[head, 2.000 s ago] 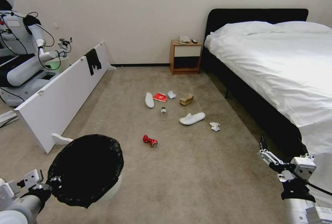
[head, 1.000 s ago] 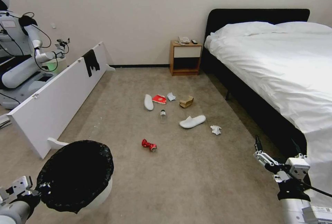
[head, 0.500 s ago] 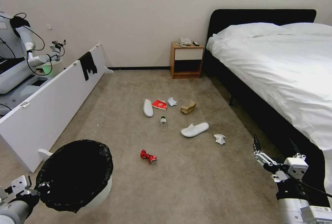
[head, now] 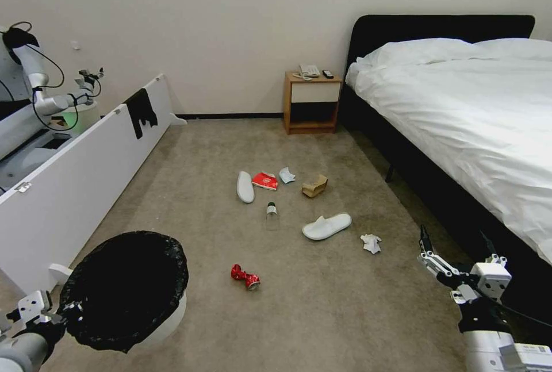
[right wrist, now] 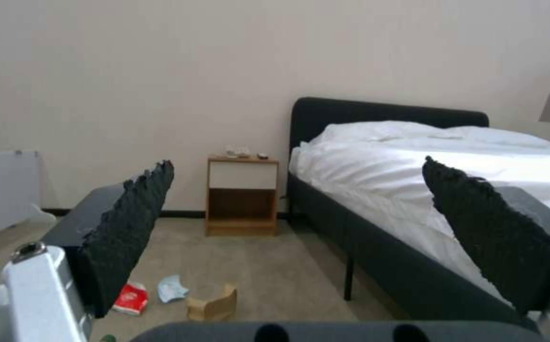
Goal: Pick up the trash bin, then pick up the garbage from the floor and place it into the trash bin.
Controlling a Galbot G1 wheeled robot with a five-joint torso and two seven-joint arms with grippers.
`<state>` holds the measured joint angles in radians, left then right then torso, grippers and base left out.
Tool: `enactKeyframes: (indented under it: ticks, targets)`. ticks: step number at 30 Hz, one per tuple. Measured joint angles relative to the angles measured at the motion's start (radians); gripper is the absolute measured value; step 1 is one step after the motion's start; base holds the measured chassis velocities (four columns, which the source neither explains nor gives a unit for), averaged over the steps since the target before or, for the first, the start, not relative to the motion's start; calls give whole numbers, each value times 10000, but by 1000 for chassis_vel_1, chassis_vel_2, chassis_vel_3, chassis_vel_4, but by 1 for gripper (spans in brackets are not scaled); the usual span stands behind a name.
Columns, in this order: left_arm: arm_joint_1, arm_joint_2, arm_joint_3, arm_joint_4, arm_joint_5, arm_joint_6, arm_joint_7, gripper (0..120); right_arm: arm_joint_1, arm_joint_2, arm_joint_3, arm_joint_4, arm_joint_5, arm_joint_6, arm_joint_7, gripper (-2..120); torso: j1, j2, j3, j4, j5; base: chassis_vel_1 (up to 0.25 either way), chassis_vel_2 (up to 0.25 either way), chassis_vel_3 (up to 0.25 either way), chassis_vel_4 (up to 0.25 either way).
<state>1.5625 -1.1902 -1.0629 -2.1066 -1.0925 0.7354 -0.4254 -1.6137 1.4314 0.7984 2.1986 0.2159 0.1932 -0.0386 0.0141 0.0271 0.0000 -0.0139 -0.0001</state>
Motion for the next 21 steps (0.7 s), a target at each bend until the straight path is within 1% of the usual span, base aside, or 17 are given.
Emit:
enactKeyframes:
  ticks: [12, 14, 21]
  targets:
    - [-71, 13, 4, 61, -36, 1, 3, 1, 50, -6, -26, -86, 30, 58, -103, 100, 1, -1, 0, -2, 0, -106, 103, 110, -100]
    - [-82, 35, 4, 84, -63, 1, 5, 1, 69, -6, -29, -102, 34, 60, -138, 100, 1, 0, 1, 0, 1, -37, 42, 72, -9]
    - [-100, 58, -5, 149, -106, 2, 66, 1, 123, -7, -37, -132, 76, 65, -173, 100, 0, 0, 0, 0, 1, 0, 0, 0, 0]
